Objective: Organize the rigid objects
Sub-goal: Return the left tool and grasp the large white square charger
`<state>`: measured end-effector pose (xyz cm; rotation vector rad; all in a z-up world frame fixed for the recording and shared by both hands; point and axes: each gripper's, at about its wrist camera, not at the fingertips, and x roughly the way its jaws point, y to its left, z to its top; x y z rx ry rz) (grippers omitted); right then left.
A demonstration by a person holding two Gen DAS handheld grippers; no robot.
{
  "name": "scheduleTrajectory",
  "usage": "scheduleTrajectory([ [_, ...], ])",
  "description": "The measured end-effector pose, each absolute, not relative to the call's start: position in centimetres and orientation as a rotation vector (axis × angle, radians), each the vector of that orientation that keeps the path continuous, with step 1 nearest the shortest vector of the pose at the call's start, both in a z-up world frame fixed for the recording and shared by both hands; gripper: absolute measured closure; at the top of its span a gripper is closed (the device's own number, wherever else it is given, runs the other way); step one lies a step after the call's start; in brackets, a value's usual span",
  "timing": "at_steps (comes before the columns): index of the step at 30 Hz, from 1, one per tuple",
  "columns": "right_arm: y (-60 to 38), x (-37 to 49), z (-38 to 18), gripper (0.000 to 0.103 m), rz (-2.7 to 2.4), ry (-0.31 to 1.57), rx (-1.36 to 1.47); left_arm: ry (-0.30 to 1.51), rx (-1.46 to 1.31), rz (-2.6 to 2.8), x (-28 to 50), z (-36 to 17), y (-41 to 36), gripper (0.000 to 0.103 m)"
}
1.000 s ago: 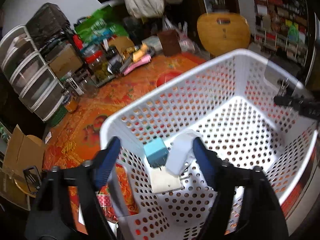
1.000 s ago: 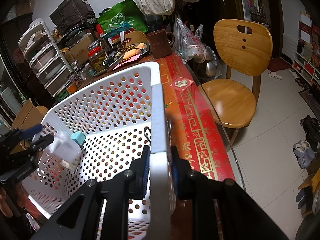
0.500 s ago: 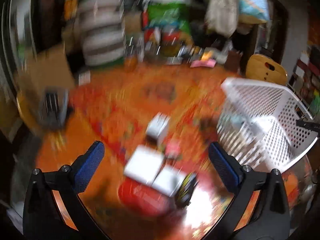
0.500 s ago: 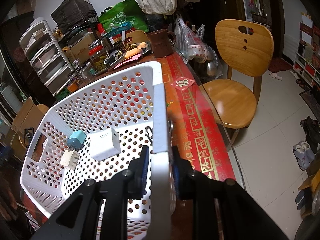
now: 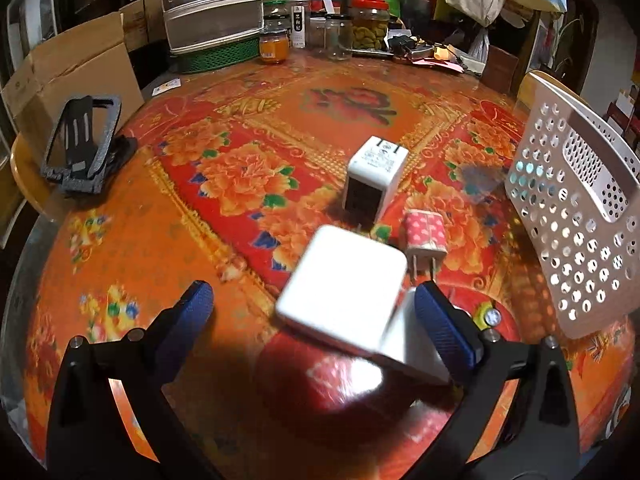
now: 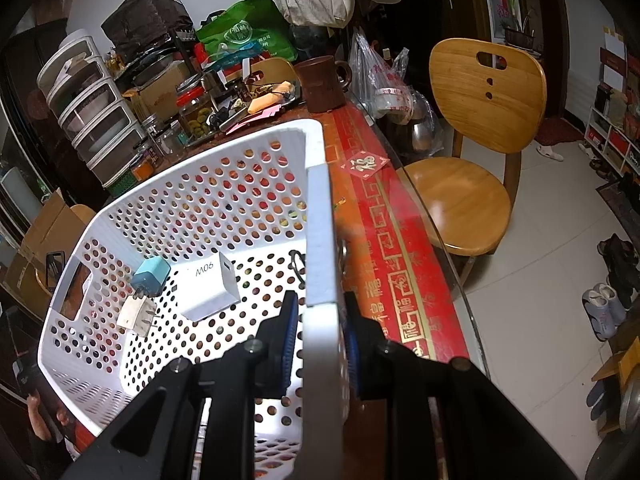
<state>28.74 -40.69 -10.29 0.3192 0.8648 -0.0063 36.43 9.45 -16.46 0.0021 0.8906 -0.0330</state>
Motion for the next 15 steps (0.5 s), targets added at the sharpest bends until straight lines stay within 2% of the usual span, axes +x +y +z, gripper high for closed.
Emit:
scheduleTrajectory([
  [4, -40.6, 28.8, -10.3, 0.082, -0.01, 0.865, 0.314, 0.934, 0.012, 0.023, 38.0, -17.5, 10.6, 0.004],
  [6, -40.5, 28.8, -10.3, 0.082, -0.011, 0.864, 0.312, 0.949, 0.002, 0.032, 38.2, -18.3, 11.0, 0.009],
  [8, -40.5, 28.8, -10.3, 0.082, -0.01, 0.865, 0.31, 0.944, -0.013, 0.025, 38.0, -18.2, 11.4, 0.019],
  [10, -40.4, 28.7, -10.3, 0.082, -0.014, 0.865, 0.306, 0.93, 0.003, 0.027, 37.9, -18.3, 11.3, 0.019],
  [12, -40.3, 28.8, -10.3, 0.082, -0.014, 0.863, 0.303, 0.927, -0.001, 0.019, 37.9, -18.3, 11.3, 0.024],
  [14, -40.4, 28.7, -10.3, 0.082, -0.013, 0.862, 0.305, 0.909, -0.004, -0.012, 37.5, -18.0, 11.2, 0.05],
  [15, -40.4, 28.7, -10.3, 0.082, -0.013, 0.862, 0.305, 0.9, 0.012, -0.001, 37.4, -17.9, 11.0, 0.05],
])
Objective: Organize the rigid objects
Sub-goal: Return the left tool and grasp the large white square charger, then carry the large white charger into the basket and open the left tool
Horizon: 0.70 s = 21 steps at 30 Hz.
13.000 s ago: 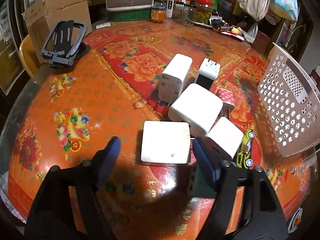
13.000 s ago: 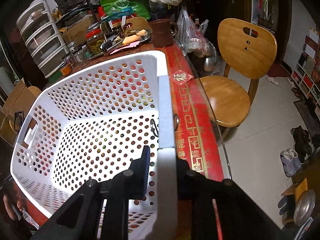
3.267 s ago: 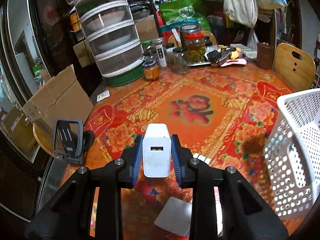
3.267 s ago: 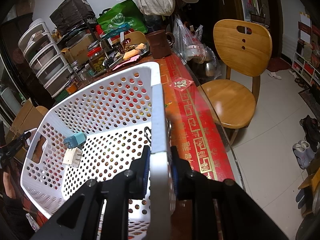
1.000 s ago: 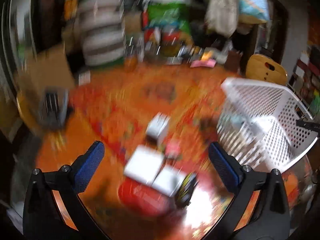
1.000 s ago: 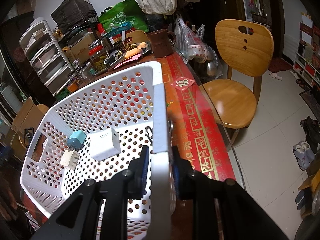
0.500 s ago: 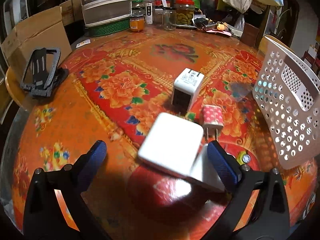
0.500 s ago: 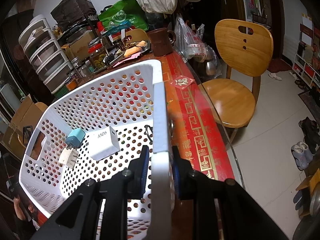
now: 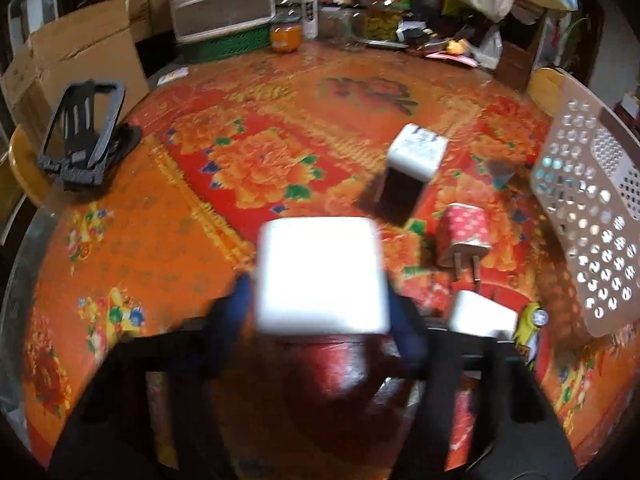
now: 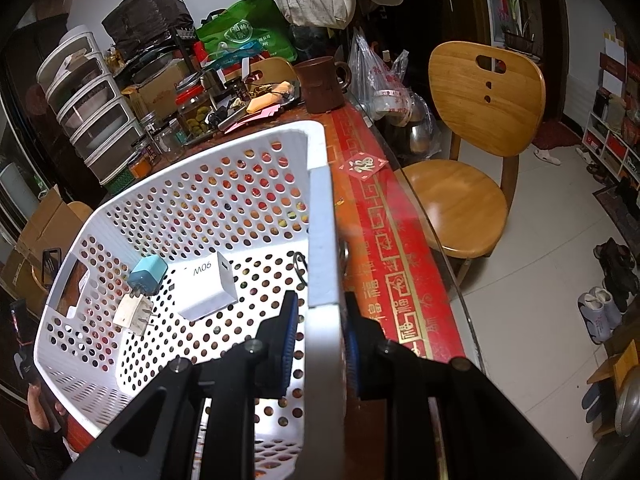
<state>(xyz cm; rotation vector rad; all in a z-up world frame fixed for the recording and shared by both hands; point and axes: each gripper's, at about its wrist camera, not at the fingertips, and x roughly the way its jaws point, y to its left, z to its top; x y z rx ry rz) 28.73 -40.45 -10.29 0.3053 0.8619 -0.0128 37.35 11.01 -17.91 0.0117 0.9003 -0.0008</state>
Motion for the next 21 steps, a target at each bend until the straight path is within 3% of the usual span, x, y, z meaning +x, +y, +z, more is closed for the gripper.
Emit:
scheduleTrajectory([
  [12, -40.5, 28.8, -10.2, 0.082, -0.005, 0.86, 0.308, 0.712, 0.022, -0.028, 33.5, -14.2, 10.5, 0.051],
  [21, -40.5, 28.7, -10.2, 0.082, -0.003, 0.858, 0.306, 0.666, 0.071, 0.022, 32.7, -11.0, 9.7, 0.051],
])
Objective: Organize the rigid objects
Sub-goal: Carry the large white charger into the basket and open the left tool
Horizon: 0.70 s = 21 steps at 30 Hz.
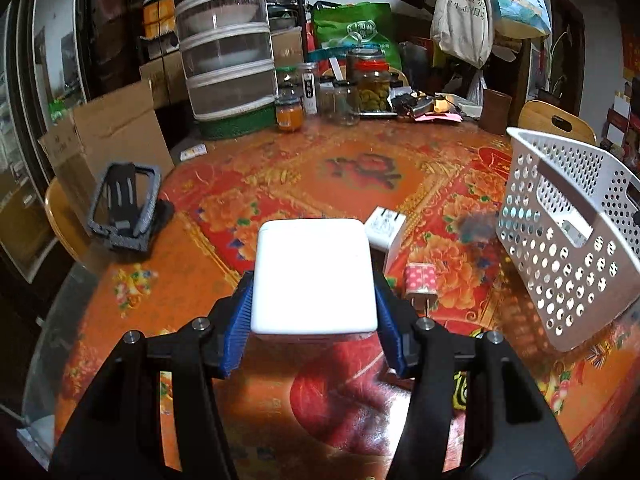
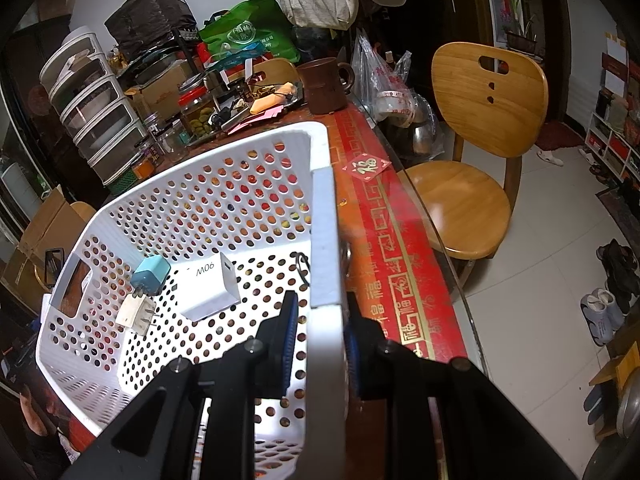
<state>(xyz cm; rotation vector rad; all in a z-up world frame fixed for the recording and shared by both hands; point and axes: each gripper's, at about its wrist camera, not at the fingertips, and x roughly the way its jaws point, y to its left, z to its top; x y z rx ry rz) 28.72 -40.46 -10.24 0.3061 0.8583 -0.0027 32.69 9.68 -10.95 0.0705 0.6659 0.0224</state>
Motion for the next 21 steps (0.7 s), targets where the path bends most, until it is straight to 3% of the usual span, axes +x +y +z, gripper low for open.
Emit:
scheduleTrajectory([
  [11, -40.4, 28.7, -10.2, 0.081, 0.0, 0.858, 0.304, 0.58, 0.212, 0.02, 32.9, -4.3, 4.4, 0.051],
  [21, -40.3, 28.7, -10.2, 0.081, 0.002, 0.858, 0.304, 0.54, 0.351, -0.114, 33.2, 0.7, -5.7, 0.05],
])
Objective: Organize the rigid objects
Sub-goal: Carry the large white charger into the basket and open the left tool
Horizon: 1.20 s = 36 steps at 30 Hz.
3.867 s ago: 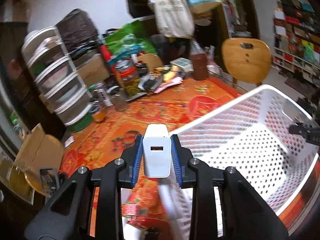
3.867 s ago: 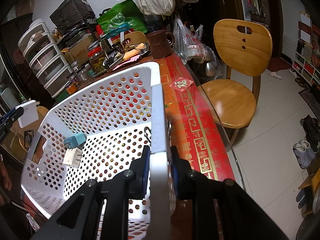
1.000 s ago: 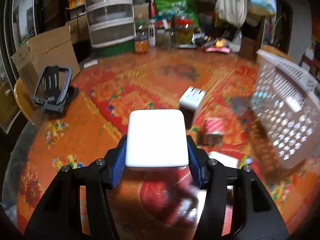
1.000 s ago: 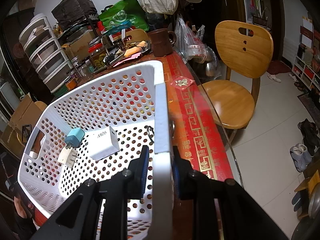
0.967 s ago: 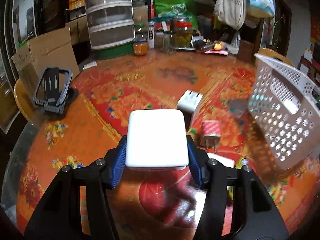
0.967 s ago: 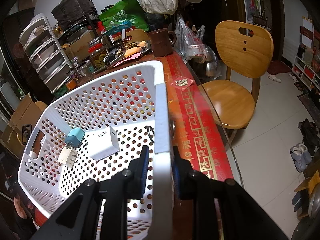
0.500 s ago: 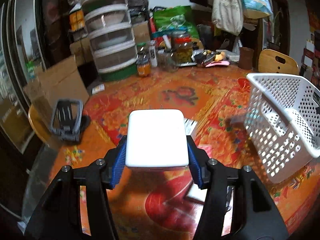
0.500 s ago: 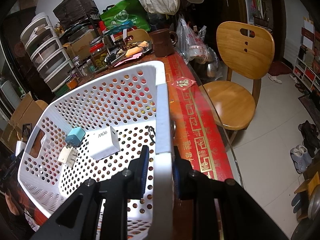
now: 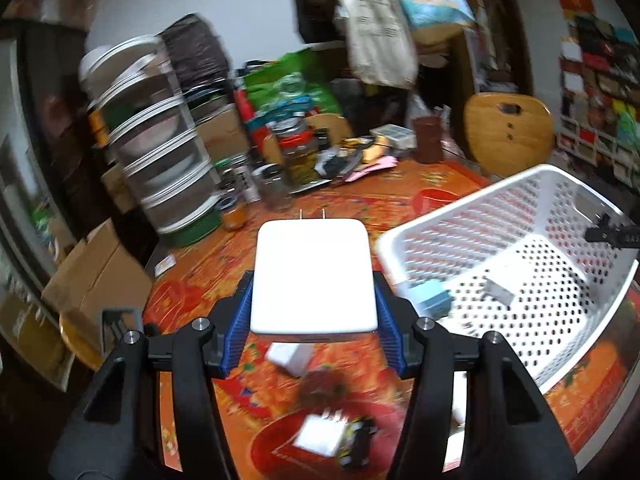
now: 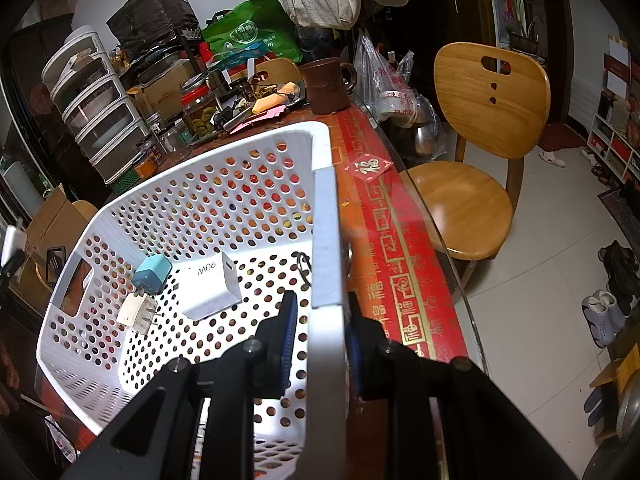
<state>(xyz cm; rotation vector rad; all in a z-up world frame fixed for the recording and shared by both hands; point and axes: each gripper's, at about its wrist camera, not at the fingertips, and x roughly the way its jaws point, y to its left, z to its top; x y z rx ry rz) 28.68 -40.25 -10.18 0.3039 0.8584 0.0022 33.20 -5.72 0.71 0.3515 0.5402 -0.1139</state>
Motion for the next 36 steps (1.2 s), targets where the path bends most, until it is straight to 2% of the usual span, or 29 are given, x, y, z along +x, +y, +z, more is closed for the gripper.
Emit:
scheduleTrajectory([
  [9, -40.2, 28.7, -10.1, 0.081, 0.005, 0.859, 0.302, 0.608, 0.589, -0.211, 35.3, -1.3, -15.3, 0.051],
  [19, -40.2, 28.7, -10.1, 0.081, 0.005, 0.859, 0.303, 0.701, 0.709, -0.28, 36.1, -6.3, -19.7, 0.05],
  [27, -40.0, 28.8, -10.1, 0.081, 0.009, 0.86, 0.301, 0.736, 0.671, -0.307, 36.4, -7.5, -20.1, 0.049],
  [30, -40.0, 28.8, -10.1, 0.081, 0.009, 0.859, 0.302, 0.729, 0.658, -0.307, 36.5, -7.5, -19.9, 0.047],
  [34, -40.0, 28.9, -10.1, 0.08, 0.009, 0.86, 0.304, 0.696, 0.647, -0.296, 36.3, -7.1, -19.4, 0.028],
  [36, -39.9, 28.9, -10.1, 0.08, 0.012, 0.861, 0.303, 0.674, 0.628, -0.299, 36.0, -6.7, -18.7, 0.027],
])
